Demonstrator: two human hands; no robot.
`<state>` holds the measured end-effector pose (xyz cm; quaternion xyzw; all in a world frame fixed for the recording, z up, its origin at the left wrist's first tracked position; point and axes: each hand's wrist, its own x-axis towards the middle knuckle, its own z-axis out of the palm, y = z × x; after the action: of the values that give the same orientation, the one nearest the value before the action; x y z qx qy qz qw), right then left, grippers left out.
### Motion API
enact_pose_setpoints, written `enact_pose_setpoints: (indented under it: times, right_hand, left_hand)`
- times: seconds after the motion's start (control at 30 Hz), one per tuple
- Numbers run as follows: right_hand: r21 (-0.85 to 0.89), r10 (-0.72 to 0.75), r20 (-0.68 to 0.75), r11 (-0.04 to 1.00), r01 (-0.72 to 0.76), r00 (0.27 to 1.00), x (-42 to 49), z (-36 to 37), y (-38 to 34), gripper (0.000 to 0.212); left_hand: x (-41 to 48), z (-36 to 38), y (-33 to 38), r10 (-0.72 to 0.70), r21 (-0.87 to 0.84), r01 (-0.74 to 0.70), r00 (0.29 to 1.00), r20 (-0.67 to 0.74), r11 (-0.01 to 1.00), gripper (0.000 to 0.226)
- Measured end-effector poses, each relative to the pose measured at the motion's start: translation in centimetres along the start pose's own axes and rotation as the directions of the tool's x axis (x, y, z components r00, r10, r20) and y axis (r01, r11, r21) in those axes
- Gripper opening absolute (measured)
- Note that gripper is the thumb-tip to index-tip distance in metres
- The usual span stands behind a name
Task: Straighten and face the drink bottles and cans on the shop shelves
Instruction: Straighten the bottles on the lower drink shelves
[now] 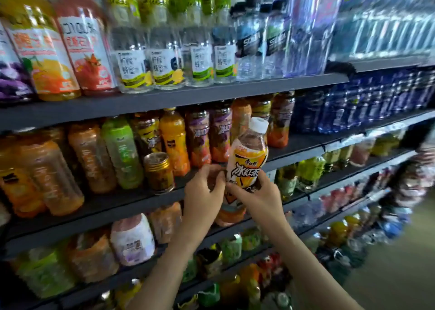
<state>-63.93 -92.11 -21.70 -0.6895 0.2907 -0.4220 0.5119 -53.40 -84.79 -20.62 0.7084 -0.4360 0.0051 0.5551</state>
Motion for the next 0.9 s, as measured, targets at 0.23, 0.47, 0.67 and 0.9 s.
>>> enact_pose_setpoints:
  times: [0.23, 0.47, 0.67, 0.9]
  right_hand:
    - [-0.02, 0.078, -0.099, 0.997, -0.081, 0.992, 4.1, -15.1, 4.6, 0.035]
    - [0.051, 0.125, -0.208, 0.992, -0.117, 0.97, 11.3, -23.0, 7.8, 0.026]
    - [0.067, 0.093, -0.226, 0.995, -0.08, 0.97, 19.0, -25.7, 9.9, 0.026]
    - [0.001, 0.066, -0.136, 0.998, -0.067, 0.988, 25.2, -27.3, 10.7, 0.027]
  left_hand:
    - [0.7, 13.8, 5.7, -0.109, -0.04, 0.109, 0.994, -0.021, 0.993, 0.003]
    - [4.6, 21.5, 6.8, -0.167, -0.013, 0.167, 0.983, -0.076, 0.986, 0.009]
    - [10.3, 28.4, 5.2, -0.151, -0.003, 0.152, 0.978, -0.146, 0.988, 0.024]
    - [15.3, 32.4, 6.0, -0.034, -0.03, 0.032, 0.996, -0.082, 0.999, 0.026]
